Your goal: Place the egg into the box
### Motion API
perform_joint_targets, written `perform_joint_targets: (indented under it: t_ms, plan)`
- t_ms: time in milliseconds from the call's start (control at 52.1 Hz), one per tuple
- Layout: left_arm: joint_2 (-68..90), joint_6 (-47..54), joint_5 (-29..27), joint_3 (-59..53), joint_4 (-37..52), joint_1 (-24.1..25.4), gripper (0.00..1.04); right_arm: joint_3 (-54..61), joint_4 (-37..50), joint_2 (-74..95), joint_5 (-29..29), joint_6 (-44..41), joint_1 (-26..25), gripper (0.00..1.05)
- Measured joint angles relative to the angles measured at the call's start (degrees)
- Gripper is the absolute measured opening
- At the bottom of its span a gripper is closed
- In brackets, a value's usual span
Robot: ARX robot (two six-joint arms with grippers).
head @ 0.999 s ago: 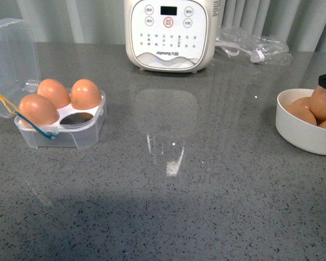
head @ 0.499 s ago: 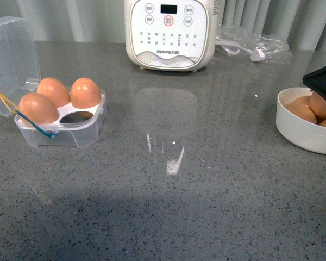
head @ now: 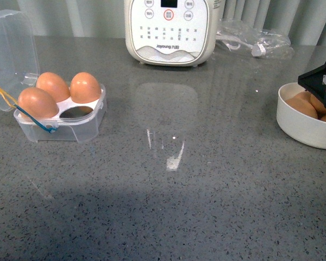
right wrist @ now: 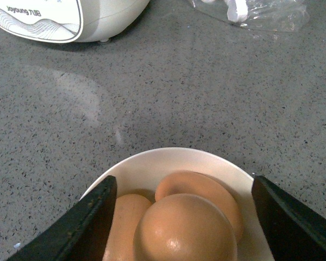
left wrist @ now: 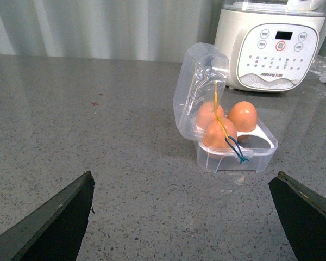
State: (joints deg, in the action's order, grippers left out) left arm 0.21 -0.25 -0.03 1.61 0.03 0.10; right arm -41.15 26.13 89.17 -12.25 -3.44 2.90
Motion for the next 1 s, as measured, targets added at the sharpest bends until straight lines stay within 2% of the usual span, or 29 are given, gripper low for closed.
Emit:
perform_joint_targets:
  t_ms: [154,211,346,576,768,884,999]
  plan:
    - [0.0,0.0,0.0,0.0,0.0,0.0,0.98,-0.4,0.1,0.2,0.9,1.0,0.2,0.46]
    - [0.0,0.0,0.0,0.0,0.0,0.0,0.98,-0.4,0.3,0.2,1.0,1.5,0.3,0.40]
    - [0.0,0.0,0.0,0.0,0.0,0.0,0.98,-0.5,1.9,-1.3,2.9,3.3,1.4,0.40]
    - [0.0,0.0,0.0,0.0,0.0,0.0,0.98,-4.0,-0.6,-5.8,1.7,7.0,6.1,0.40]
    - [0.0,0.0,0.0,0.0,0.0,0.0,0.98,-9.8,0.7,-4.2,-1.3,9.7,13.0,0.40]
    - [0.0,0.0,0.0,0.0,0.0,0.0,0.98,-16.0,1.0,3.3,-1.5,12.4,19.6,0.40]
    - [0.0,0.0,0.0,0.0,0.0,0.0,0.98,-19.1,1.6,8.7,-4.2,13.4,23.4,0.40]
